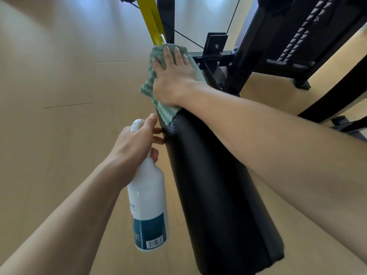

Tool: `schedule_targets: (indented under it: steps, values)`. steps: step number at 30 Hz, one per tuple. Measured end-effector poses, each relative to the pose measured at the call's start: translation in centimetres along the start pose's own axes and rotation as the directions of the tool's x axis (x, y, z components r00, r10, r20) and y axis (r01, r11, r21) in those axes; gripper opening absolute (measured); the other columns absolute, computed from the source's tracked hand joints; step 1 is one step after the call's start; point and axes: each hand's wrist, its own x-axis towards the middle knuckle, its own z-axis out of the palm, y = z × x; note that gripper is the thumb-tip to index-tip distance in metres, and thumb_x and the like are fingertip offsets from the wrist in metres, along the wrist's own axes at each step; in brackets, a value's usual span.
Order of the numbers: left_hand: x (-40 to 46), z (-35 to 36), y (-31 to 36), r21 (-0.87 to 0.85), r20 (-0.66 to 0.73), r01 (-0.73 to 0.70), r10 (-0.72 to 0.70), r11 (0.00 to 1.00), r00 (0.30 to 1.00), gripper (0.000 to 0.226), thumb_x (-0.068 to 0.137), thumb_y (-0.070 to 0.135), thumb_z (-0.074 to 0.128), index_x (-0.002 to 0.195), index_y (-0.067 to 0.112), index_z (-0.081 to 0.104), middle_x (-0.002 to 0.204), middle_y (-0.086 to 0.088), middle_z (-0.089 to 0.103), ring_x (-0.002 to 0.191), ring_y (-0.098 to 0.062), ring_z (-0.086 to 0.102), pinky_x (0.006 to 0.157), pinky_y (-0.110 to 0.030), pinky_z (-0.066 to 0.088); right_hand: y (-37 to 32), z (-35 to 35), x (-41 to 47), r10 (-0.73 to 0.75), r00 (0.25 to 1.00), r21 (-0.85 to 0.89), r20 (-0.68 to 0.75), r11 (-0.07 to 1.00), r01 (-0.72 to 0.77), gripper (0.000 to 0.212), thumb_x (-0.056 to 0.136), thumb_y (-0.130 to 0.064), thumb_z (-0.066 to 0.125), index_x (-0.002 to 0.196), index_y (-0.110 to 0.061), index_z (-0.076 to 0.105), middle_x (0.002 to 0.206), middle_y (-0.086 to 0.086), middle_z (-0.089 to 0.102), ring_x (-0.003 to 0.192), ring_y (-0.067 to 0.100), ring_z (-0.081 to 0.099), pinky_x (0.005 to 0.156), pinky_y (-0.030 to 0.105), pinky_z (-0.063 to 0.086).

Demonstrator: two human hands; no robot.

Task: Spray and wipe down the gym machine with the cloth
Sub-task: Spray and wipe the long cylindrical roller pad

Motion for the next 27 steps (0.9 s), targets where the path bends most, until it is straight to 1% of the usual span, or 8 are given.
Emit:
schedule_targets:
  steps: [6,12,14,18,20,23,25,27]
  values:
    - [-0.5,0.1,-0.1,0.047,0.019,-0.002,0.001,0.999,1.000,0.045,0.104,0.053,0.053,0.098,0.012,0.069,0.098,-0.009,0.078,0.045,-0.020,0.051,0.059,-0.032,0.046,-0.1,-0.3,0.3,0.007,1.000,0.071,-0.006,0.997,-0.006,0.067,0.104,-0.030,0.026,0.162,-0.016,-0.005,0.167,0.012,-0.017,0.155,0.031,-0.013,0.126,0.043,-0.006]
    - [-1.5,0.1,0.3,-0.013,-0.004,0.029,-0.029,0.999,1.000,0.041,0.104,0.048,0.056,0.083,0.013,0.064,0.078,-0.006,0.075,0.045,-0.017,0.048,0.057,-0.030,0.044,-0.5,2.1,-12.6,-0.040,0.999,0.084,-0.014,0.996,0.041,0.067,0.107,-0.033,0.023,0.159,-0.010,-0.010,0.167,0.010,-0.019,0.154,0.026,-0.016,0.126,0.040,-0.006]
    - [-2.0,0.1,0.3,0.030,0.001,0.012,-0.012,0.999,1.000,0.043,0.103,0.049,0.057,0.080,0.013,0.059,0.077,-0.006,0.071,0.046,-0.018,0.049,0.057,-0.031,0.045,-0.6,4.0,-18.6,-0.095,0.989,0.085,-0.113,0.991,0.105,0.063,0.105,-0.028,0.023,0.160,-0.006,0.003,0.168,0.015,-0.008,0.156,0.029,-0.007,0.126,0.041,-0.003]
    - [-3.0,-0.1,0.6,0.168,0.006,-0.069,0.069,0.983,0.998,0.052,0.103,0.053,0.055,0.099,0.003,0.069,0.097,-0.012,0.076,0.044,-0.017,0.052,0.059,-0.033,0.048,-0.4,6.1,-29.0,-0.213,0.941,0.220,-0.264,0.936,0.274,0.047,0.104,-0.027,0.032,0.138,-0.010,0.059,0.150,0.008,0.051,0.145,0.022,0.040,0.122,0.041,0.030]
    - [-3.7,-0.4,0.9,0.222,0.023,-0.113,0.110,0.969,0.994,0.052,0.104,0.054,0.053,0.103,0.004,0.069,0.103,-0.014,0.075,0.046,-0.016,0.053,0.059,-0.034,0.049,0.6,4.6,-31.0,-0.182,0.914,0.452,-0.363,0.823,0.343,0.035,0.106,-0.030,0.037,0.100,-0.021,0.069,0.106,-0.007,0.072,0.107,0.006,0.064,0.094,0.029,0.051]
    - [-5.0,-0.9,1.4,0.256,0.047,-0.153,0.145,0.954,0.988,0.049,0.104,0.055,0.052,0.104,0.010,0.070,0.103,-0.012,0.073,0.056,-0.016,0.056,0.060,-0.034,0.052,5.0,1.9,-27.1,0.374,0.829,0.772,-0.416,0.627,0.105,0.038,0.107,-0.029,0.039,0.069,-0.026,0.044,0.062,-0.012,0.048,0.054,0.001,0.047,0.054,0.015,0.034]
    - [-5.8,-0.8,1.7,0.275,0.065,-0.181,0.170,0.944,0.983,0.048,0.104,0.056,0.051,0.104,0.012,0.071,0.102,-0.015,0.074,0.057,-0.017,0.058,0.061,-0.034,0.053,9.0,1.4,-23.2,0.629,0.770,0.960,-0.109,0.268,-0.082,0.037,0.106,-0.031,0.040,0.073,-0.023,0.055,0.069,-0.006,0.058,0.061,0.002,0.053,0.064,0.022,0.044]
    - [-6.8,-0.5,2.0,0.306,0.083,-0.199,0.182,0.931,0.980,0.046,0.104,0.057,0.050,0.104,0.016,0.071,0.104,-0.018,0.074,0.056,-0.018,0.058,0.063,-0.036,0.054,11.9,4.3,-21.3,0.525,0.813,0.962,0.251,-0.228,-0.150,0.033,0.104,-0.029,0.044,0.092,-0.019,0.073,0.086,0.000,0.074,0.077,0.014,0.068,0.079,0.034,0.055]
